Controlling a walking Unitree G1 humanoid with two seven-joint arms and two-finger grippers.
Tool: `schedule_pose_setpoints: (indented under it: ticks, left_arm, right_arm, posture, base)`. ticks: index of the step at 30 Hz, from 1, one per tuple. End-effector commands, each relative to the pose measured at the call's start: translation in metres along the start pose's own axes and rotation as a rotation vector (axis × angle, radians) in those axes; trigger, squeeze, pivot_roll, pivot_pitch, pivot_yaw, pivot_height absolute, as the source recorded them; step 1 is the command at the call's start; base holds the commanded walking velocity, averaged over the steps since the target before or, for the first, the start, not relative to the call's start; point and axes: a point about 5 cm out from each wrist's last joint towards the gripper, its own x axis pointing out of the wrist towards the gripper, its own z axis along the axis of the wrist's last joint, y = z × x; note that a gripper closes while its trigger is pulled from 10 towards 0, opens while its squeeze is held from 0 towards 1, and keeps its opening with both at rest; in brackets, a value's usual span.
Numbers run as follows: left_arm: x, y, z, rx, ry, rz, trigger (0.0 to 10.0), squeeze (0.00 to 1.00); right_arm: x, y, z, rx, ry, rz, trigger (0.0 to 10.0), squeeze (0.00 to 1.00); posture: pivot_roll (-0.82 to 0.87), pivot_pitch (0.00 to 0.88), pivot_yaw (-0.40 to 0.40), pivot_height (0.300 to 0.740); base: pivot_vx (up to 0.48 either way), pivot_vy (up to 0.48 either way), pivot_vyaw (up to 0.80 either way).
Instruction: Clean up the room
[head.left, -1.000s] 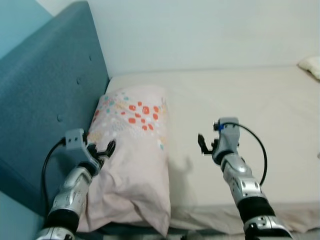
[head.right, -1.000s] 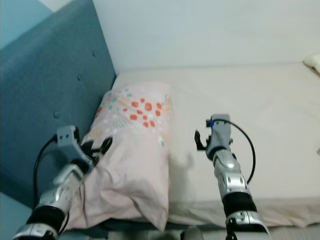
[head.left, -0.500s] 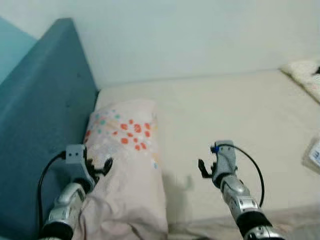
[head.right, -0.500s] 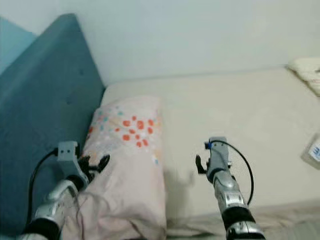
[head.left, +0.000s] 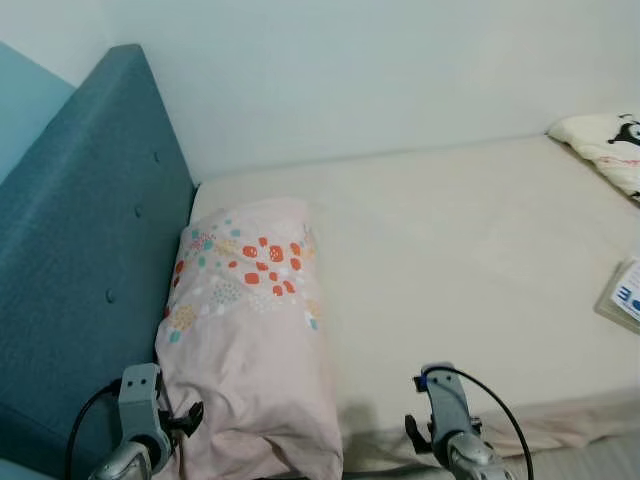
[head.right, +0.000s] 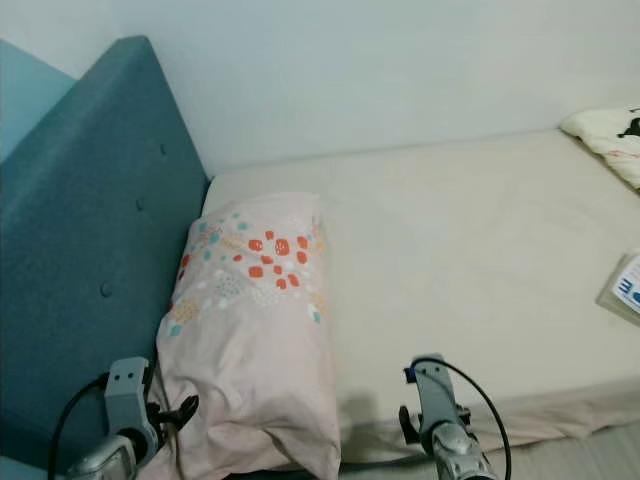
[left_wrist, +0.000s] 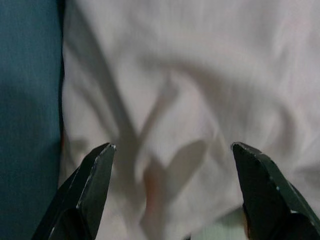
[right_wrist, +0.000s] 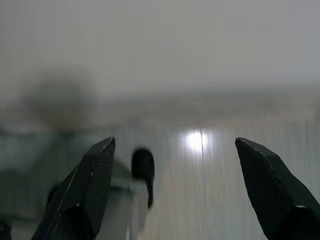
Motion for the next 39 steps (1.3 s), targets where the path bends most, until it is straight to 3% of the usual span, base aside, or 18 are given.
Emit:
schedule_pose_setpoints:
  ticks: [1,4,5,8,10,13,19,39]
  left_arm:
    - [-0.009,0.011,-0.022,-0.029,0.099,0.074,10.0,0.0]
    - [-0.014,0.015,-0.038,-0.066,0.173,0.126,10.0,0.0]
    - [-0.014,0.015,-0.038,-0.066,0.173,0.126,10.0,0.0]
    - [-0.023,0.019,-0.057,-0.111,0.257,0.195,10.0,0.0]
    - [-0.023,0.019,-0.057,-0.111,0.257,0.195,10.0,0.0]
    - [-0.024,0.016,-0.062,-0.103,0.279,0.188,10.0,0.0]
    - [-0.025,0.012,-0.067,-0.08,0.304,0.175,10.0,0.0]
    - [-0.025,0.008,-0.07,-0.084,0.32,0.161,10.0,0.0]
  right_arm:
    - [-0.003,0.007,-0.022,0.042,0.07,0.016,10.0,0.0]
    - [-0.007,0.01,-0.039,0.128,0.122,0.021,10.0,0.0]
    - [-0.007,0.01,-0.039,0.128,0.122,0.021,10.0,0.0]
    - [-0.017,0.017,-0.071,0.13,0.221,0.038,10.0,0.0]
    - [-0.017,0.017,-0.071,0.13,0.221,0.038,10.0,0.0]
    - [-0.024,0.02,-0.092,0.102,0.289,0.036,10.0,0.0]
    - [-0.027,0.021,-0.099,0.051,0.313,0.041,10.0,0.0]
    - [-0.031,0.009,-0.107,0.038,0.327,0.035,10.0,0.0]
  posture:
    - [-0.04,0.086,0.036,0.74]
    - [-0.05,0.083,0.036,0.74]
    - [-0.05,0.083,0.036,0.74]
    - [-0.06,0.069,0.039,0.74]
    - [-0.06,0.069,0.039,0.74]
    - [-0.05,0.068,0.032,0.74]
    - [-0.05,0.065,0.035,0.74]
    - [-0.06,0.07,0.025,0.74]
  base:
    - [0.0,0.0,0.0]
    - [0.0,0.0,0.0]
    - [0.0,0.0,0.0]
    - [0.0,-0.087,0.0]
    - [0.0,-0.262,0.0]
    - [0.0,-0.289,0.0]
    - [0.0,-0.347,0.0]
    - [0.0,-0.464,0.0]
